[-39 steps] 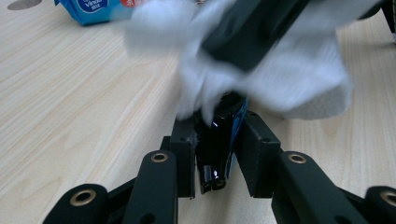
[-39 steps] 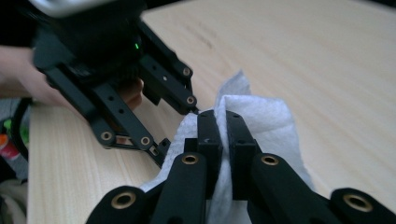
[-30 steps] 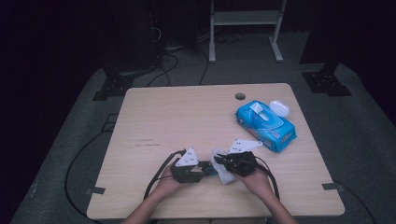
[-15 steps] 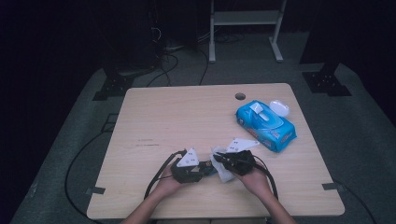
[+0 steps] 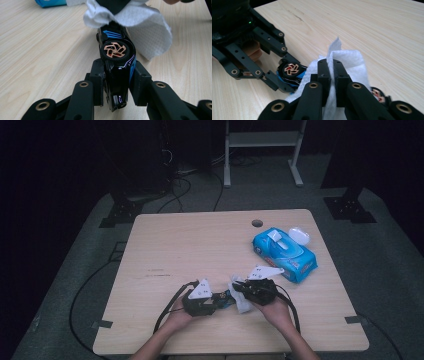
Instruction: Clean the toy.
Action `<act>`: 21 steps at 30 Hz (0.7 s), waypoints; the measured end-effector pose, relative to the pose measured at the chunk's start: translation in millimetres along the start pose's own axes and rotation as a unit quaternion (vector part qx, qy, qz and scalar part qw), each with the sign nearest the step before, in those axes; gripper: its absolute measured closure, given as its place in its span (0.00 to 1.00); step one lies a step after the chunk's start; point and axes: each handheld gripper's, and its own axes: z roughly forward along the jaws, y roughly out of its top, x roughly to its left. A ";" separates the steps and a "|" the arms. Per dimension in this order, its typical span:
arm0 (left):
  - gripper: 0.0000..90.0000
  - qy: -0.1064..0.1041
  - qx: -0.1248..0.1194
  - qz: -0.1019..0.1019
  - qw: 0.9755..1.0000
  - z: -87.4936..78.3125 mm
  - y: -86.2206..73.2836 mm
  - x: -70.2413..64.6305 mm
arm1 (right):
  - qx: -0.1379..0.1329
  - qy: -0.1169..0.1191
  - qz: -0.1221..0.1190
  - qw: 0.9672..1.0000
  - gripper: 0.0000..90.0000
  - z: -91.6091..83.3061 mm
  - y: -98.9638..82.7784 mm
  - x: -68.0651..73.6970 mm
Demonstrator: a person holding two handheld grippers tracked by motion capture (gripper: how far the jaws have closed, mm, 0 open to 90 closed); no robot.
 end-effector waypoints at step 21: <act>0.75 0.002 0.004 -0.001 1.000 -4.4 -1.4 2.4 | 0.009 0.003 -0.051 0.999 0.95 8.3 5.9 15.2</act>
